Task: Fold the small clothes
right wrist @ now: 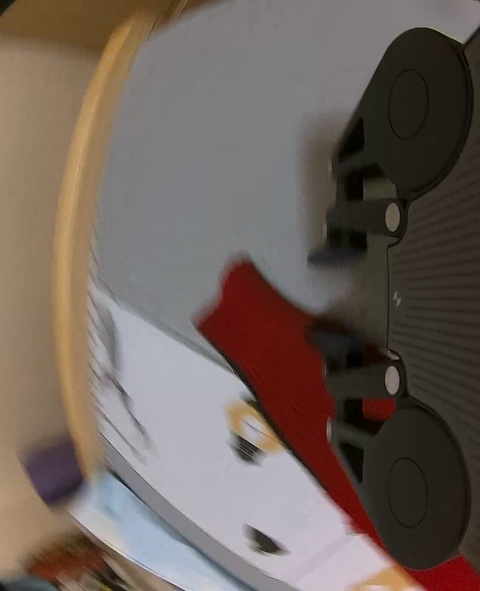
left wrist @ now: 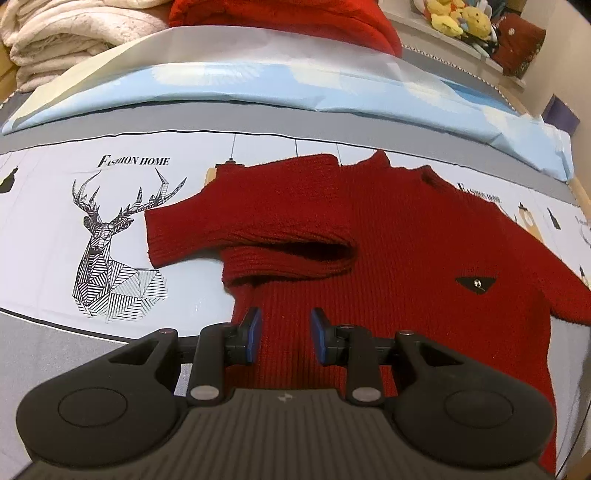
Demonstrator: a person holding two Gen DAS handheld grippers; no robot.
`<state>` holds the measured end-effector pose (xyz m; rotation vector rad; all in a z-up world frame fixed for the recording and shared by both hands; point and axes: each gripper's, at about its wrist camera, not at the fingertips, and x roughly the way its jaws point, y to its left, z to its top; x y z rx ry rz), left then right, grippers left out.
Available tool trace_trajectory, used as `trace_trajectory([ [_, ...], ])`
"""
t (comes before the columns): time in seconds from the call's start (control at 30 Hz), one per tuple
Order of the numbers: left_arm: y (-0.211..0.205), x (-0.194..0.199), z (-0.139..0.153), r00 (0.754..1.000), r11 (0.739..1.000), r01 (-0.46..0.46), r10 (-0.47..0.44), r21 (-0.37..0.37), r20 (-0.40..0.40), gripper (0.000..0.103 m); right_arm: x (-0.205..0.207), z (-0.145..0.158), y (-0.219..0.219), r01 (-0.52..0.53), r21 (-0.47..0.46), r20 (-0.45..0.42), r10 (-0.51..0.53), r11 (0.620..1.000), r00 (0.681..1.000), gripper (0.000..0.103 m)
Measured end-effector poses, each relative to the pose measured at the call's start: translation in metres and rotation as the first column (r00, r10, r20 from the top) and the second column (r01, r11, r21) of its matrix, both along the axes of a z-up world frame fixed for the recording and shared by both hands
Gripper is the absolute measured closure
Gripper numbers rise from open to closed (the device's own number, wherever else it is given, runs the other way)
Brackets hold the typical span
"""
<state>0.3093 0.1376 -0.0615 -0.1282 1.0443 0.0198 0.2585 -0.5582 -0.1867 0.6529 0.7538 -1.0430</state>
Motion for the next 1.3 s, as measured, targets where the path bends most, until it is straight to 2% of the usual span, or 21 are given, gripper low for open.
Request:
trace_trajectory([
  [0.07, 0.004, -0.001, 0.003, 1.000, 1.000, -0.004, 0.004, -0.012, 0.006, 0.071, -0.004, 0.013, 0.017, -0.004, -0.075, -0.014, 0.003, 0.997, 1.000, 0.057],
  [0.17, 0.009, -0.002, 0.008, 1.000, 1.000, -0.014, 0.015, -0.024, 0.017, 0.071, -0.004, 0.030, 0.063, -0.214, -0.139, 0.046, 0.222, 0.967, 0.974, 0.057],
  [0.23, 0.012, -0.004, 0.010, 1.000, 0.999, -0.023, 0.024, -0.032, 0.019, 0.071, -0.001, 0.032, 0.102, -0.454, -0.074, 0.168, 0.460, 0.888, 0.872, 0.057],
  [0.33, 0.014, -0.007, 0.012, 0.999, 0.999, -0.024, 0.025, -0.038, 0.021, 0.071, 0.012, 0.024, 0.168, -0.780, 0.073, 0.348, 0.717, 0.621, 0.603, 0.059],
  [0.37, 0.015, -0.008, 0.013, 0.999, 0.999, -0.022, 0.023, -0.039, 0.023, 0.071, 0.016, 0.020, 0.187, -0.830, 0.092, 0.360, 0.759, 0.550, 0.542, 0.058],
  [0.43, 0.017, -0.012, 0.015, 0.999, 0.999, -0.015, 0.017, -0.041, 0.028, 0.071, 0.024, 0.011, 0.220, -0.882, 0.124, 0.365, 0.806, 0.455, 0.467, 0.060],
  [0.47, 0.019, -0.013, 0.015, 0.999, 0.999, -0.015, 0.016, -0.041, 0.028, 0.071, 0.026, 0.007, 0.231, -0.889, 0.140, 0.350, 0.819, 0.435, 0.456, 0.063],
  [0.5, 0.022, -0.014, 0.016, 0.999, 0.999, -0.017, 0.018, -0.042, 0.028, 0.071, 0.031, -0.001, 0.239, -0.888, 0.157, 0.287, 0.840, 0.433, 0.460, 0.092],
  [0.6, 0.032, -0.017, 0.019, 0.999, 0.998, -0.030, 0.032, -0.053, 0.034, 0.071, 0.031, -0.009, 0.236, -0.847, 0.145, 0.167, 0.832, 0.511, 0.530, 0.095],
  [0.7, 0.042, -0.020, 0.024, 0.998, 0.997, -0.041, 0.044, -0.069, 0.040, 0.071, 0.015, 0.006, 0.232, -0.725, 0.051, 0.022, 0.725, 0.687, 0.689, 0.099],
  [0.73, 0.044, -0.020, 0.026, 0.998, 0.996, -0.043, 0.046, -0.078, 0.043, 0.071, 0.008, 0.010, 0.231, -0.727, 0.039, 0.022, 0.726, 0.686, 0.687, 0.099],
  [0.8, 0.047, -0.021, 0.030, 0.998, 0.995, -0.040, 0.045, -0.093, 0.052, 0.071, -0.008, 0.009, 0.230, -0.783, 0.143, 0.100, 0.778, 0.605, 0.620, 0.095],
  [0.87, 0.048, -0.022, 0.033, 0.998, 0.994, -0.036, 0.042, -0.103, 0.056, 0.071, -0.029, 0.012, 0.231, -0.807, 0.188, 0.126, 0.802, 0.559, 0.584, 0.083],
  [0.93, 0.049, -0.025, 0.036, 0.997, 0.993, -0.033, 0.040, -0.114, 0.063, 0.071, -0.045, 0.014, 0.239, -0.823, 0.198, 0.115, 0.822, 0.532, 0.558, 0.060],
  [1.0, 0.050, -0.028, 0.037, 0.997, 0.993, -0.029, 0.037, -0.119, 0.065, 0.071, -0.061, 0.008, 0.243, -0.831, 0.245, 0.034, 0.852, 0.499, 0.522, 0.070],
  [1.03, 0.050, -0.030, 0.038, 0.997, 0.992, -0.028, 0.036, -0.120, 0.065, 0.071, -0.074, 0.004, 0.244, -0.837, 0.246, -0.019, 0.866, 0.488, 0.499, 0.091],
  [1.07, 0.050, -0.031, 0.038, 0.997, 0.992, -0.028, 0.036, -0.122, 0.065, 0.071, -0.085, 0.003, 0.248, -0.851, 0.233, -0.039, 0.879, 0.470, 0.475, 0.091],
  [1.1, 0.051, -0.033, 0.038, 0.997, 0.992, -0.027, 0.035, -0.122, 0.065, 0.071, -0.094, 0.006, 0.247, -0.858, 0.204, -0.028, 0.879, 0.471, 0.476, 0.091],
  [1.2, 0.051, -0.036, 0.037, 0.998, 0.992, -0.023, 0.031, -0.123, 0.063, 0.071, -0.112, 0.015, 0.236, -0.804, 0.169, -0.015, 0.817, 0.570, 0.576, 0.093],
  [1.23, 0.052, -0.037, 0.036, 0.998, 0.992, -0.023, 0.031, -0.124, 0.063, 0.071, -0.118, 0.012, 0.236, -0.779, 0.141, -0.064, 0.791, 0.611, 0.609, 0.089],
  [1.3, 0.054, -0.038, 0.035, 0.998, 0.992, -0.028, 0.035, -0.124, 0.059, 0.071, -0.129, 0.009, 0.232, -0.760, 0.152, -0.082, 0.774, 0.632, 0.627, 0.089],
])
